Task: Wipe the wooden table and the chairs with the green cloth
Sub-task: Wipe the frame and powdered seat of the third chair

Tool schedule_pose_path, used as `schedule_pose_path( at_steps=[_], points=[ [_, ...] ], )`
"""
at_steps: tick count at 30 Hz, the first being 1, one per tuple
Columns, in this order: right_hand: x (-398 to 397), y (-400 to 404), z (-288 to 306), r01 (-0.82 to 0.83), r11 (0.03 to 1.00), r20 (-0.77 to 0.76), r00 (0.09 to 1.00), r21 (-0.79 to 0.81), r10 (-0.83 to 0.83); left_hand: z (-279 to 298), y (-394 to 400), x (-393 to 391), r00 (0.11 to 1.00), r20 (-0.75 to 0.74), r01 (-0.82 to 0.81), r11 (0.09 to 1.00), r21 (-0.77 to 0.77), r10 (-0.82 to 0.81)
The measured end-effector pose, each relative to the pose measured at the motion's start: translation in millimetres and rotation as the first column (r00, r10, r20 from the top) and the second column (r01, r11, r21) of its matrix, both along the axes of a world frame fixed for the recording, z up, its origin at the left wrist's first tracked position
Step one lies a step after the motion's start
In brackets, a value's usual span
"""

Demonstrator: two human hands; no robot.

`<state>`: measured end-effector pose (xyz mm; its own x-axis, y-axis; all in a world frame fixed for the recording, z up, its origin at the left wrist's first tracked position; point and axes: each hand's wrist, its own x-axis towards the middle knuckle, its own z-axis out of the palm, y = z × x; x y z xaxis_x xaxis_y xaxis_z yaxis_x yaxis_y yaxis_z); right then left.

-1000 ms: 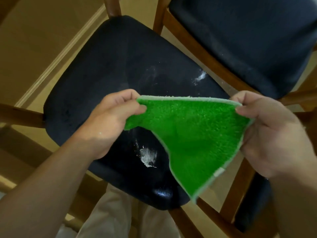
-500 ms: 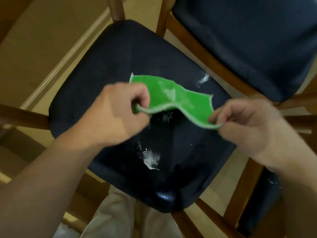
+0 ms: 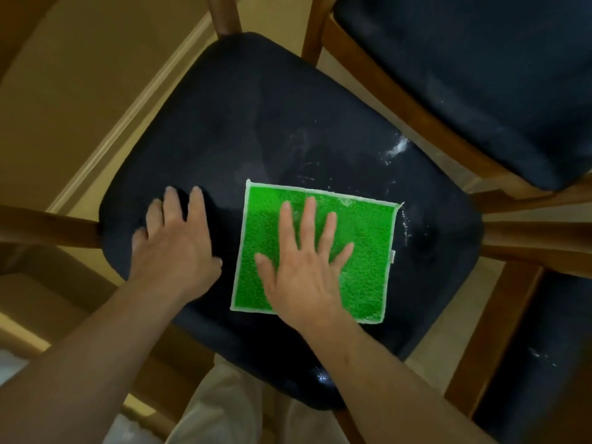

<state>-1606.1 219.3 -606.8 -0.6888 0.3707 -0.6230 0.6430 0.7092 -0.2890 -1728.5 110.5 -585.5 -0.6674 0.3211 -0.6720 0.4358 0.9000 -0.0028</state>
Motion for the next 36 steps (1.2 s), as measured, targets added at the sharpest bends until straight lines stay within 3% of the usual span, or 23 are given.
schedule_pose_path(
  at_steps=[4, 8, 12, 16, 23, 26, 30, 36],
  points=[
    [3.2, 2.2, -26.0, 0.042, 0.993, 0.006, 0.999, 0.113, -0.043, -16.6, 1.4, -2.8, 0.964, 0.258, -0.016, 0.978, -0.206, 0.07],
    [-9.3, 42.0, -36.3, -0.013, 0.97, -0.061, 0.998, 0.244, 0.029, -21.5, 9.4, -6.6, 0.925, 0.355, -0.015, 0.949, -0.314, 0.131],
    [-37.8, 76.9, -39.4, -0.009, 0.953, -0.107, 0.993, 0.304, 0.043, -20.9, 13.4, -8.8, 0.915, 0.368, -0.009, 0.918, -0.396, 0.168],
    [-41.8, 55.4, -39.3, 0.037, 0.951, -0.121, 0.993, 0.306, 0.0, -16.5, 17.7, -8.9, 0.907, 0.38, -0.011, 0.912, -0.41, 0.182],
    [46.9, -5.3, -38.2, -0.317, 0.916, -0.141, 0.923, 0.247, 0.358, -12.6, 18.6, -10.4, 0.891, 0.414, -0.002, 0.916, -0.402, 0.184],
    [62.2, -2.8, -39.3, -0.382, 0.888, -0.144, 0.893, 0.255, 0.425, -13.0, 20.1, -10.3, 0.891, 0.409, -0.005, 0.905, -0.426, 0.198],
    [34.9, 9.1, -39.4, -0.356, 0.9, -0.158, 0.902, 0.251, 0.402, -16.3, 21.1, -10.5, 0.891, 0.406, 0.003, 0.892, -0.453, 0.203],
    [-68.8, 47.7, -46.1, -0.198, 0.929, -0.194, 0.944, 0.313, 0.266, -16.9, 21.9, -8.9, 0.901, 0.389, 0.011, 0.885, -0.466, 0.194]
  ],
)
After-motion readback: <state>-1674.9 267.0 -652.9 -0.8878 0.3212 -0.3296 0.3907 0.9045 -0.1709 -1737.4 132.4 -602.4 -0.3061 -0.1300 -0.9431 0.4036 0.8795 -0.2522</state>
